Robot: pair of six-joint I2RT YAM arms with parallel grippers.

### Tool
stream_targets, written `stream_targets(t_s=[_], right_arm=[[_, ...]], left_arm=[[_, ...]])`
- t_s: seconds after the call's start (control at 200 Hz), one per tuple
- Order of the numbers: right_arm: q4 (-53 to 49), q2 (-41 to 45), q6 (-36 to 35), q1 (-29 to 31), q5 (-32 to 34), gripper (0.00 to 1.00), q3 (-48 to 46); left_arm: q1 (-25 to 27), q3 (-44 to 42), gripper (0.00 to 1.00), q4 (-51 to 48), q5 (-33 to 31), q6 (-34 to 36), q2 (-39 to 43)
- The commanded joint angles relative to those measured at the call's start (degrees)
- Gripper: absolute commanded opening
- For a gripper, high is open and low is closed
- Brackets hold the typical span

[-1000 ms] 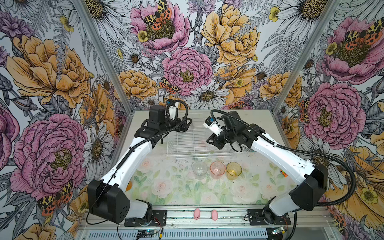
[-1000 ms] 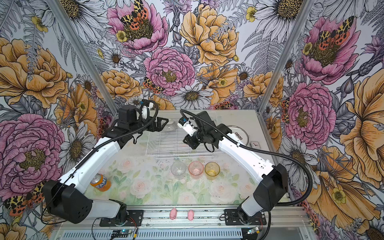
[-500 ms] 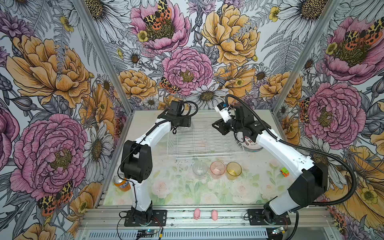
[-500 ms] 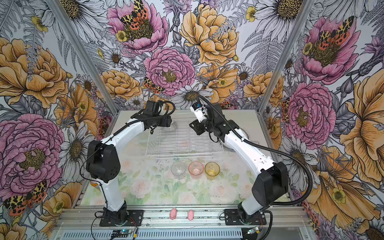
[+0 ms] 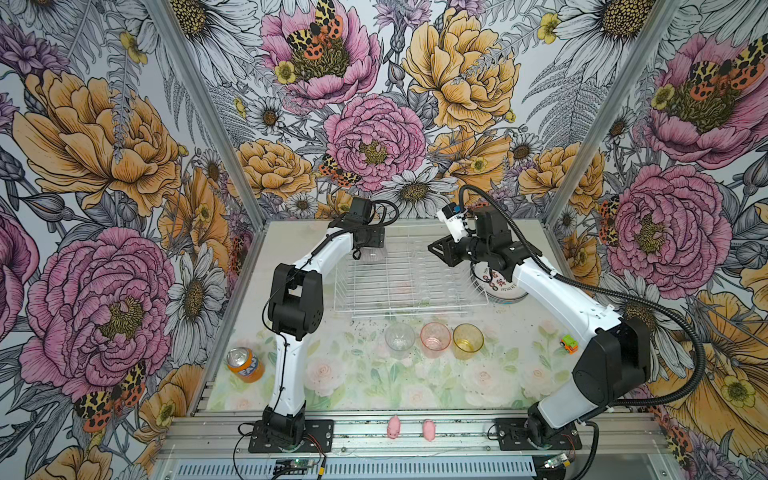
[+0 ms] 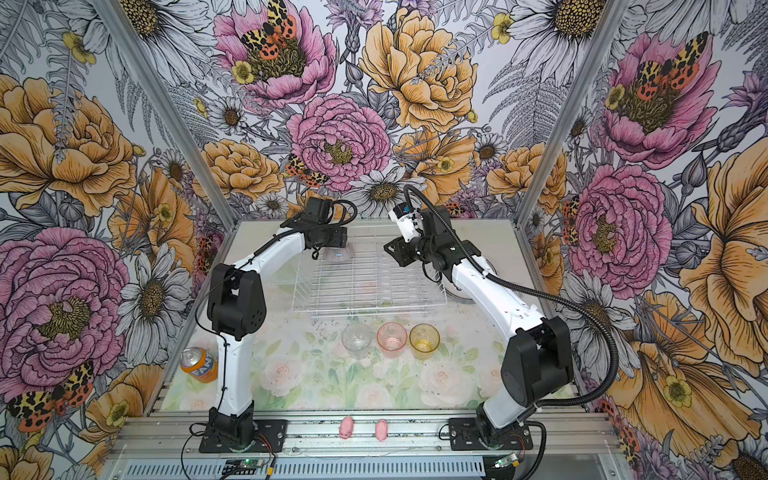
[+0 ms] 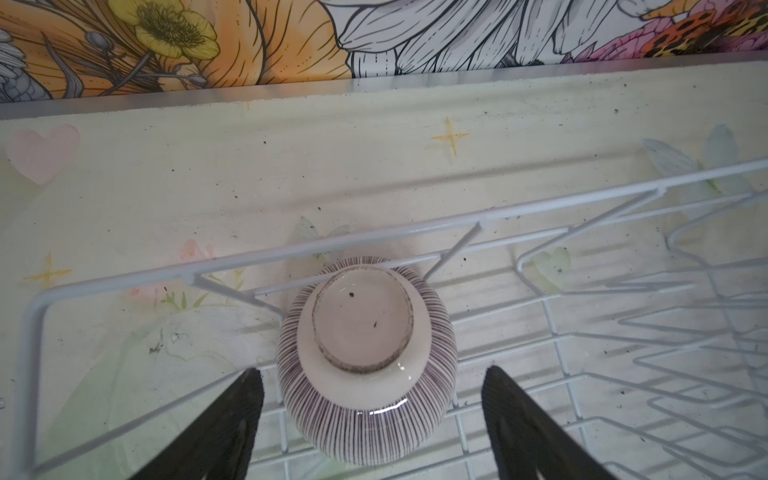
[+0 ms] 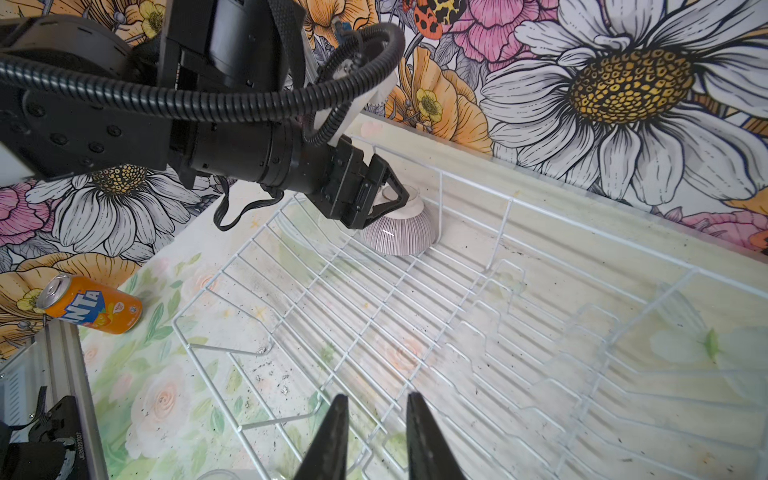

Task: Unload the mixed dishes from the dish rack
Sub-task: 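Lower left gripper onto the upturned purple-striped bowl's foot and close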

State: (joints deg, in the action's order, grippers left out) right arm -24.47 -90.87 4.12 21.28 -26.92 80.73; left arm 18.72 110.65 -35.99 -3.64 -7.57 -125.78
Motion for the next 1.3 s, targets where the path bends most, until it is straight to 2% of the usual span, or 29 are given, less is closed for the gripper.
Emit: stream_targets(t_s=[0.0, 0.28, 0.57, 1.291], right_arm=[[2.5, -0.9, 1.0, -0.9, -2.1, 0.27, -0.9], [3.7, -0.7, 1.5, -2.2, -3.8, 0.27, -2.0], [4.2, -0.8, 1.6, -2.7, -4.7, 0.27, -2.7], [5.0, -1.4, 2.5, -3.7, -5.8, 0.27, -3.9]], left_arm=[[-0.3, 1.4, 0.83, -0.5, -1.8, -1.4, -1.5], [0.1, 0.9, 0.82, -0.3, -2.1, -2.2, -2.8], [0.5, -0.1, 0.78, 3.9, -3.9, -2.1, -4.0], [0.7, -0.3, 0.69, 6.4, 1.0, -2.7, -7.6]])
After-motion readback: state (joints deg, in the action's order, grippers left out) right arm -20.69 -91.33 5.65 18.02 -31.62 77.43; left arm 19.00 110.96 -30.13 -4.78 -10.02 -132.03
